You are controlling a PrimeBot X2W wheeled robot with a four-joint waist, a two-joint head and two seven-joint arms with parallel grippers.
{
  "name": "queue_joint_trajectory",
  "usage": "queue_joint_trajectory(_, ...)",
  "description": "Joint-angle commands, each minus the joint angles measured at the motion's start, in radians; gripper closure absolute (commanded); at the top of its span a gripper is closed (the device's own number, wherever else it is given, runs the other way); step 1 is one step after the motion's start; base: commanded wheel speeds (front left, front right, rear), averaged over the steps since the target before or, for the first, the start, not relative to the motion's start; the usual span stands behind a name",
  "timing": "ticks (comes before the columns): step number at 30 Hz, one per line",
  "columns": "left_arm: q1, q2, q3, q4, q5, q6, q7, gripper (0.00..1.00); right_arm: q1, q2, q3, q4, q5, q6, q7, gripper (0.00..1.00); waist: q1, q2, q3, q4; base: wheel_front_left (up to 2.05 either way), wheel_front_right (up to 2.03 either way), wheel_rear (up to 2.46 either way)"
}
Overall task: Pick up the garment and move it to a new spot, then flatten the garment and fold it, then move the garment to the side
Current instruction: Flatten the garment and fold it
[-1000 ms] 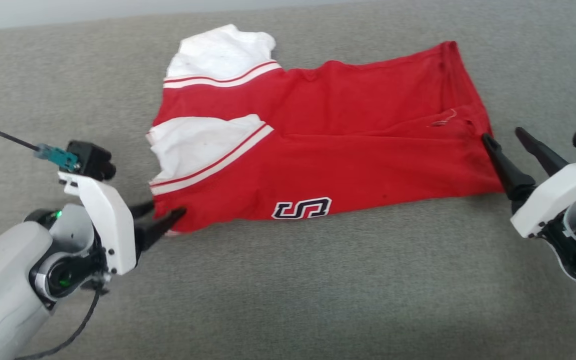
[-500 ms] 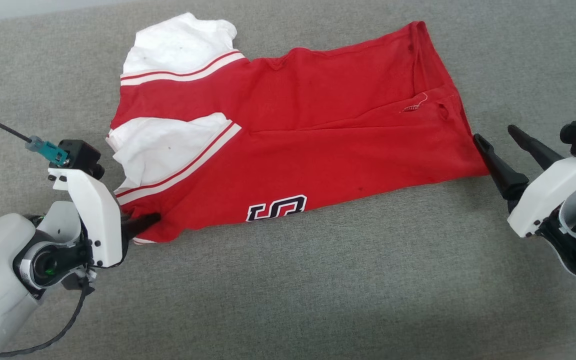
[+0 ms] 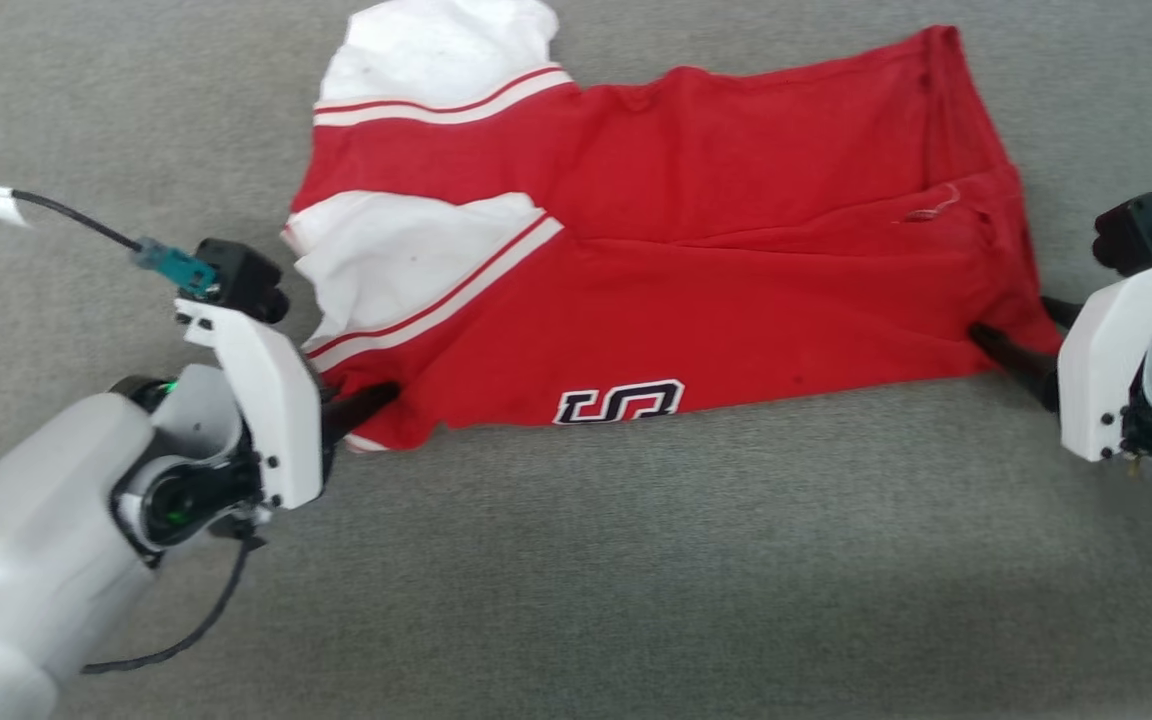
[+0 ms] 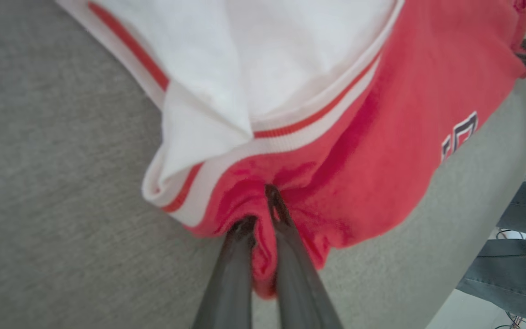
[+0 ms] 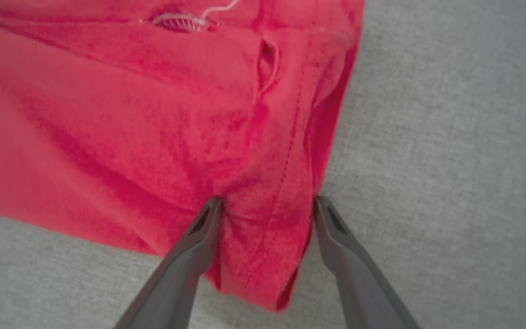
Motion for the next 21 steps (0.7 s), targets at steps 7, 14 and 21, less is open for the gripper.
queue_joint_trajectory(7, 0.067, -0.055, -0.038, 0.062, 0.02, -0.026, -0.05, 1.0, 0.04, 0.011, 0.04, 0.021, 0.041, 0.0, 0.01, 1.0, -0.0001, -0.0001, -0.037, 0.031, 0.0, 0.0, 0.0)
queue_joint_trajectory(14, 0.128, -0.014, -0.021, 0.021, -0.001, -0.042, -0.114, 1.0, 0.104, -0.04, 0.021, -0.039, 0.063, 0.0, -0.026, 1.0, -0.0001, -0.0001, -0.098, 0.032, 0.0, 0.0, 0.0)
queue_joint_trajectory(21, 0.227, 0.07, -0.019, -0.136, -0.028, -0.027, -0.146, 1.0, 0.221, -0.085, -0.019, -0.13, 0.087, 0.0, -0.014, 1.0, -0.0001, -0.0001, -0.125, 0.03, 0.0, 0.0, 0.0)
